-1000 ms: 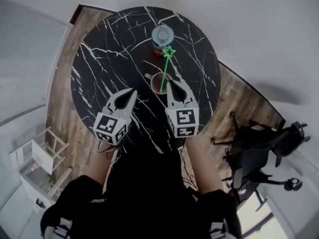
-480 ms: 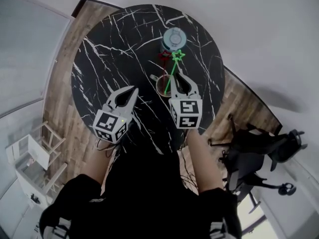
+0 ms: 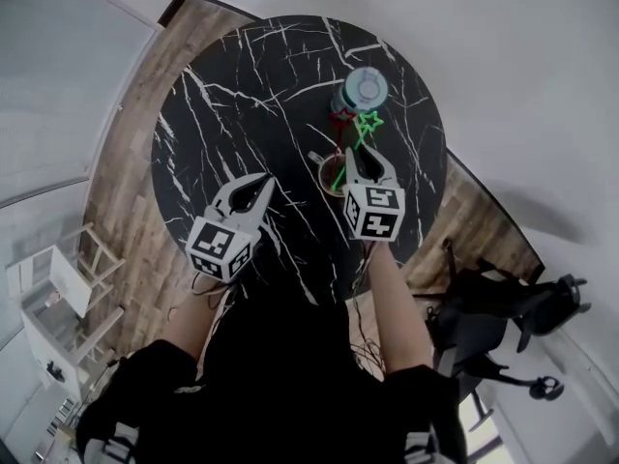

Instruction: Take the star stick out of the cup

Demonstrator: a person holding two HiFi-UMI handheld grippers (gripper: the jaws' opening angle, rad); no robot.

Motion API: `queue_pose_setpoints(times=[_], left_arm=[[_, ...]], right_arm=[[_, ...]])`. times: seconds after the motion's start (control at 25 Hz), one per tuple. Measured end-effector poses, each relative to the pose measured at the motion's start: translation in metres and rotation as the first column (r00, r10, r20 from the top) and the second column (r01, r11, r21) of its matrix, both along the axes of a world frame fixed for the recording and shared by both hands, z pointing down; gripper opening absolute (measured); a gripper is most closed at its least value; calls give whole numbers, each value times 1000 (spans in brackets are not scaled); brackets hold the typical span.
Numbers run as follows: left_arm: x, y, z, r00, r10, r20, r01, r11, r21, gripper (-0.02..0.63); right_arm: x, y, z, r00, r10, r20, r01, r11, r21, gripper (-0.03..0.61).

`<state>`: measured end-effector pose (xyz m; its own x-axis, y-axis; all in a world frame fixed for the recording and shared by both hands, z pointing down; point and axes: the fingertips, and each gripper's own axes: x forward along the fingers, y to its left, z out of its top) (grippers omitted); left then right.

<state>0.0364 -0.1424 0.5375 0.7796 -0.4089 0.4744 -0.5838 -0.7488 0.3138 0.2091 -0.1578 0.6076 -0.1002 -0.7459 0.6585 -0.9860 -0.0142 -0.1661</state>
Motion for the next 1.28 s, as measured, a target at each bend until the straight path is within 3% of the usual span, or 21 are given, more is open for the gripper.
queue_pose_setpoints(times=[0.24, 0.76, 1.08, 1.28], left_arm=[[-10, 5, -6, 1000, -27, -1, 27, 1000, 3, 0], [-6, 35, -40, 1000, -17, -11, 17, 997, 69, 0], [-18, 39, -66, 998, -55, -18, 56, 990, 126, 0], [-23, 42, -81, 996, -87, -31, 90, 983, 158, 0]], right_arm=[[1, 1, -10, 1000, 19, 20, -19, 999, 30, 6], [-4, 21, -68, 996, 4, 91, -24, 975, 220, 0], [-15, 38, -129, 997, -64, 36, 47, 930, 366, 0], [-33, 58, -151, 991, -129, -21, 127, 913, 389, 0]])
